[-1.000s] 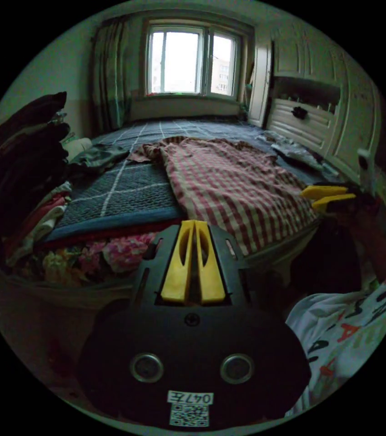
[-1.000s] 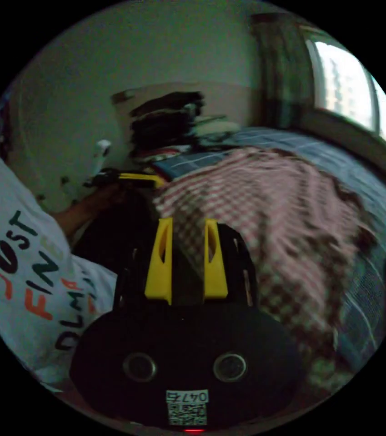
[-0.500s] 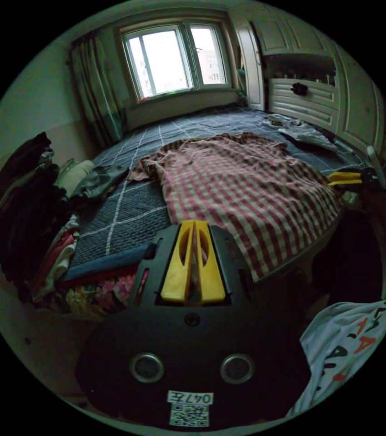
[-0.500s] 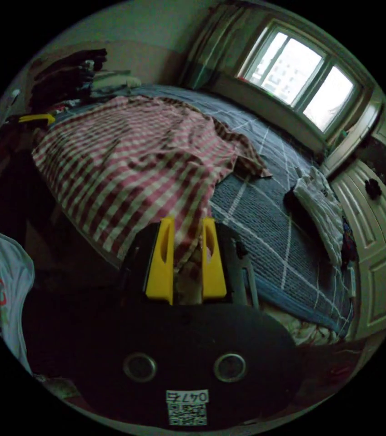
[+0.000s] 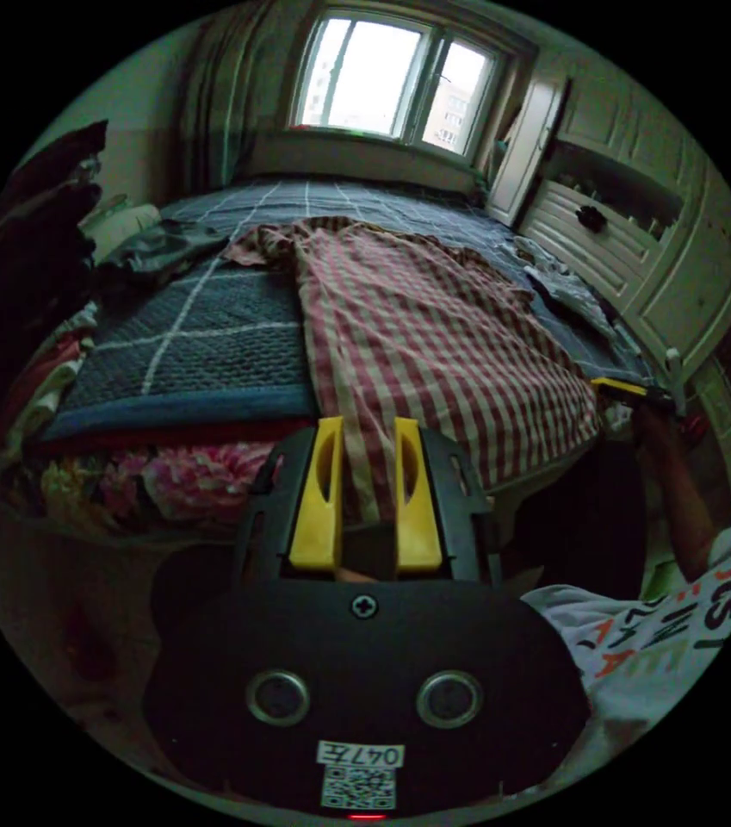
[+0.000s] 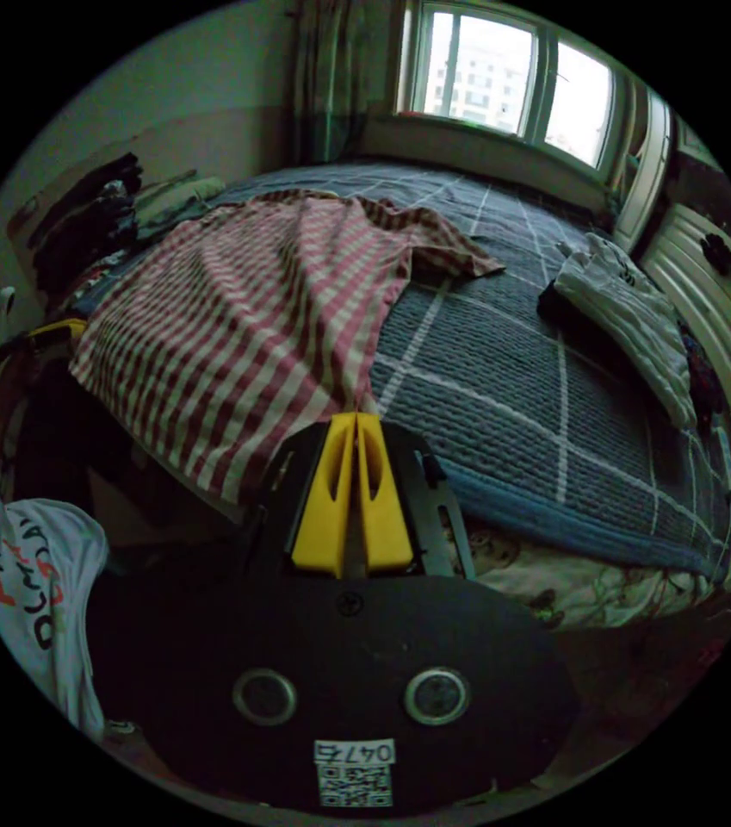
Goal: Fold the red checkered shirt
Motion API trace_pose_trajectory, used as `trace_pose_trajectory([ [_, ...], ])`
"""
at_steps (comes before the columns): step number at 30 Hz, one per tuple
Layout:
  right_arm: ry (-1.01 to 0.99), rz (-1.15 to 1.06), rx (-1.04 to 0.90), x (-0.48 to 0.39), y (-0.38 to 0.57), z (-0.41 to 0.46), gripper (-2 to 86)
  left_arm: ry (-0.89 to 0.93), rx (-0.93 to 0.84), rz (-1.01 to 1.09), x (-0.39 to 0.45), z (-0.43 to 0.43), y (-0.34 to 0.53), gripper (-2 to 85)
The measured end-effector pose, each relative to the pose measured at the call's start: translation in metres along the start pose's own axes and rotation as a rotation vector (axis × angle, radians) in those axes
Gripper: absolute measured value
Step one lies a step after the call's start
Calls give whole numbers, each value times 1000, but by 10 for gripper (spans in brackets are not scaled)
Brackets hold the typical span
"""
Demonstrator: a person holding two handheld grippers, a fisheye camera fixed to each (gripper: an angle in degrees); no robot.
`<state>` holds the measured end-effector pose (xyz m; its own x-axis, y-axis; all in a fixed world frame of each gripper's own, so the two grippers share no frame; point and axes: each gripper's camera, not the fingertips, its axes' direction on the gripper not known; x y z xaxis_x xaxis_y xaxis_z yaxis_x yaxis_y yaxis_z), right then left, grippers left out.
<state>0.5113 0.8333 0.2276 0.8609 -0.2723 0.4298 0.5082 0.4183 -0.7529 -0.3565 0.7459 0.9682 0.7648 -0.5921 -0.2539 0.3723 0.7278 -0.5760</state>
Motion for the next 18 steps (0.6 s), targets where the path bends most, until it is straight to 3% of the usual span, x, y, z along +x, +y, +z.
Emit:
trace_pose_trajectory([
  [3,-15,48,22,19,6,-5,-5,50,-27,-92,-14,11,-2,99],
  [7,-67,125,81,46,15,-16,-5,-48,39,-163,-29,0,1,104],
  [13,-109,192,76,81,24,-17,-4,24,-28,-141,-38,16,-2,107],
  [18,-97,161,102,95,29,-25,21,-67,-4,-161,-41,17,-1,60],
])
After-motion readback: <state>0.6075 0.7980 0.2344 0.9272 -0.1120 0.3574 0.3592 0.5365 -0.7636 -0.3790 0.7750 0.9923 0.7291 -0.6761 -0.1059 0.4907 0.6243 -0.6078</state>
